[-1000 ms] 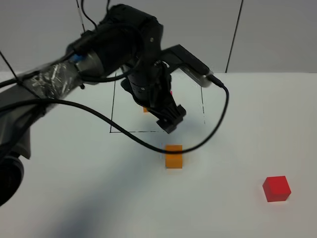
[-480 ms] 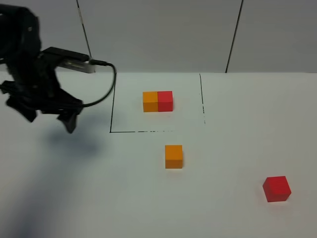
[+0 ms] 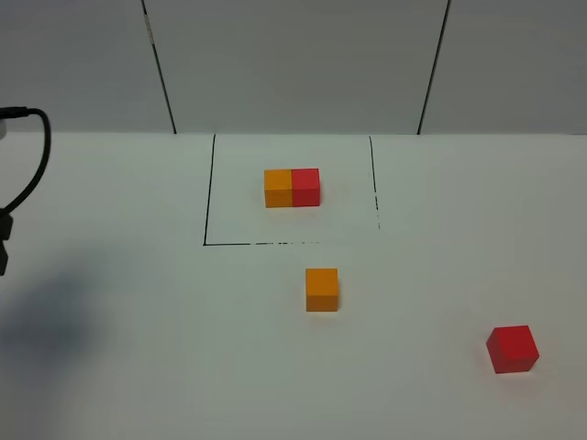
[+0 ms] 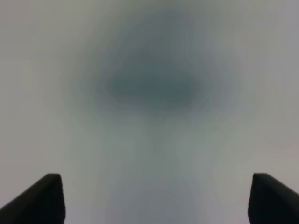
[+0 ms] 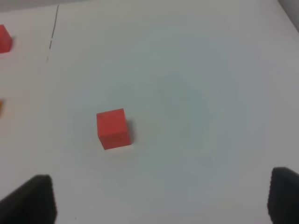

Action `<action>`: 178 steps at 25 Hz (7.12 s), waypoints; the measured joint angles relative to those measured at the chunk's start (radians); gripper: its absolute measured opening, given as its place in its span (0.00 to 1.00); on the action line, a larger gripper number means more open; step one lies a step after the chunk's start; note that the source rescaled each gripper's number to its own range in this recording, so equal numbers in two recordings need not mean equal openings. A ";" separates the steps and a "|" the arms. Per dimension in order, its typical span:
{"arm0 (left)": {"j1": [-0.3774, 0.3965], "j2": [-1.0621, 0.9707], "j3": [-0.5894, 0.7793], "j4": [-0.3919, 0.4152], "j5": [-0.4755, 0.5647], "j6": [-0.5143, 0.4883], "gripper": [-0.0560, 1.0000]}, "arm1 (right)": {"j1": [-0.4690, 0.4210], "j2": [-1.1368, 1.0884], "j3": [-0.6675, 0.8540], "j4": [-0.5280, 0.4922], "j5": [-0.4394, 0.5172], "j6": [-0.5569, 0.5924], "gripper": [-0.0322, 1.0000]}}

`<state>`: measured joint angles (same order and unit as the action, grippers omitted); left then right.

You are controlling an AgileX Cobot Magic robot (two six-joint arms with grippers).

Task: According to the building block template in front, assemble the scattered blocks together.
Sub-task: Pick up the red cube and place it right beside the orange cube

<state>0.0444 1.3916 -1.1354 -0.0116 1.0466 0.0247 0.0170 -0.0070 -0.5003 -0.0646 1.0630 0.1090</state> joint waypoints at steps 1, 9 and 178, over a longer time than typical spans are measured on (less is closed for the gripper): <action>0.001 -0.060 0.031 -0.001 -0.004 -0.002 0.69 | 0.000 0.000 0.000 0.000 0.000 0.000 0.81; 0.001 -0.550 0.293 -0.007 -0.093 -0.025 0.69 | 0.000 0.000 0.000 0.000 0.000 0.000 0.81; 0.001 -1.397 0.630 -0.193 -0.010 0.103 0.67 | 0.197 1.867 -0.385 0.059 -0.482 -0.093 0.03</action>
<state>0.0452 -0.0053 -0.5058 -0.2047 1.0371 0.1275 0.2142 1.8599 -0.8850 -0.0053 0.5812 0.0164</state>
